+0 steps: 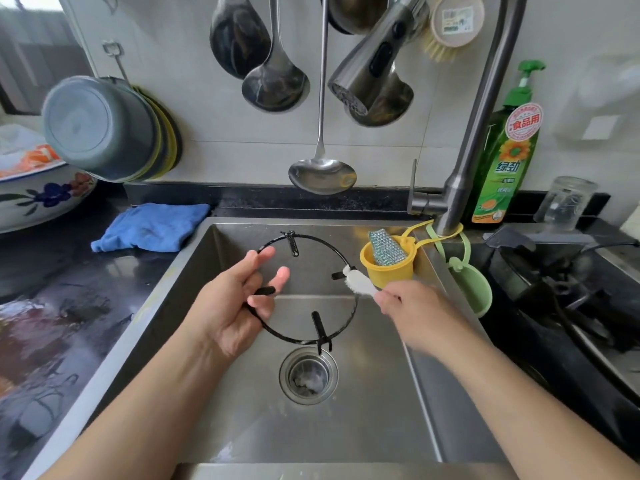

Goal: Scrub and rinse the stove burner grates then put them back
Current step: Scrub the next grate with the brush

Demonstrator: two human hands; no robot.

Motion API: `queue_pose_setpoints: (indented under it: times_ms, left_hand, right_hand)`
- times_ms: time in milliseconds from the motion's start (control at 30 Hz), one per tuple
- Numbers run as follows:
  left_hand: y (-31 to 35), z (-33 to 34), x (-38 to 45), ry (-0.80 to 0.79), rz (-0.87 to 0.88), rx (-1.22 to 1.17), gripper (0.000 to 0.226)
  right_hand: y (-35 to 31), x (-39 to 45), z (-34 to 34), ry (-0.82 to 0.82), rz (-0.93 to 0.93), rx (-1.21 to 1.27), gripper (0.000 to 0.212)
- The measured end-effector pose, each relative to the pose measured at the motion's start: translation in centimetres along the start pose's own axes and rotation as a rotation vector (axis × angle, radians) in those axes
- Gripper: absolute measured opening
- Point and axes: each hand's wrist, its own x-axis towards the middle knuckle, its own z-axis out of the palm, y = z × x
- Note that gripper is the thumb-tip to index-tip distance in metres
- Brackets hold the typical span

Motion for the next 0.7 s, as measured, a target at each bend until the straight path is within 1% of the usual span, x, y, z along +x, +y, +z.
queue_pose_setpoints:
  times_ms: [33, 67, 100, 133, 233, 267, 300, 367, 433, 467, 500, 600, 633, 700]
  left_hand:
    - [0.0, 0.0, 0.0, -0.006, -0.004, 0.008, 0.026]
    - [0.2, -0.1, 0.1, -0.007, 0.000, 0.010, 0.026]
    - [0.3, -0.2, 0.1, -0.005, 0.003, 0.008, 0.026]
    - [0.5, -0.4, 0.1, -0.002, 0.007, -0.003, 0.026]
    - [0.9, -0.6, 0.1, 0.001, 0.017, -0.021, 0.027]
    - [0.7, -0.5, 0.0, -0.002, 0.019, -0.007, 0.028]
    - [0.5, -0.3, 0.0, -0.006, 0.020, 0.010, 0.028]
    - [0.0, 0.2, 0.0, -0.017, 0.004, 0.040, 0.028]
    - [0.0, 0.3, -0.1, -0.021, 0.005, 0.035, 0.027]
    - [0.3, 0.2, -0.1, -0.018, 0.013, 0.017, 0.027]
    - [0.5, 0.0, 0.0, -0.012, 0.018, -0.009, 0.027]
    - [1.2, -0.5, -0.1, 0.010, 0.021, -0.061, 0.027]
    - [1.2, -0.6, 0.0, 0.014, 0.016, -0.053, 0.027]
    - [0.8, -0.3, -0.2, 0.014, 0.000, -0.002, 0.028]
  right_hand:
    - [0.0, 0.3, -0.1, 0.038, -0.007, 0.006, 0.040]
    - [-0.1, 0.2, 0.0, 0.038, -0.016, 0.016, 0.041]
    - [-0.2, -0.3, 0.3, 0.002, -0.030, 0.031, 0.041]
    - [-0.4, -1.1, 0.7, -0.059, -0.052, 0.048, 0.039]
    - [-1.2, -3.2, 1.3, -0.328, -0.092, 0.098, 0.036]
    - [-1.2, -2.9, 1.2, -0.347, -0.095, 0.073, 0.035]
    - [-1.1, -2.3, 1.0, -0.311, -0.074, 0.041, 0.035]
    - [-0.5, -0.8, 0.2, -0.159, 0.012, -0.008, 0.036]
    - [-0.1, -0.2, 0.0, -0.044, 0.011, -0.004, 0.039]
    - [-0.2, -0.4, 0.3, -0.042, -0.012, 0.021, 0.040]
    - [-0.5, -1.1, 0.8, -0.081, -0.044, 0.055, 0.039]
    - [-1.6, -3.3, 2.2, -0.297, -0.119, 0.149, 0.037]
    - [-1.5, -3.3, 2.2, -0.318, -0.111, 0.135, 0.037]
    - [-0.9, -1.8, 1.3, -0.233, -0.054, 0.065, 0.035]
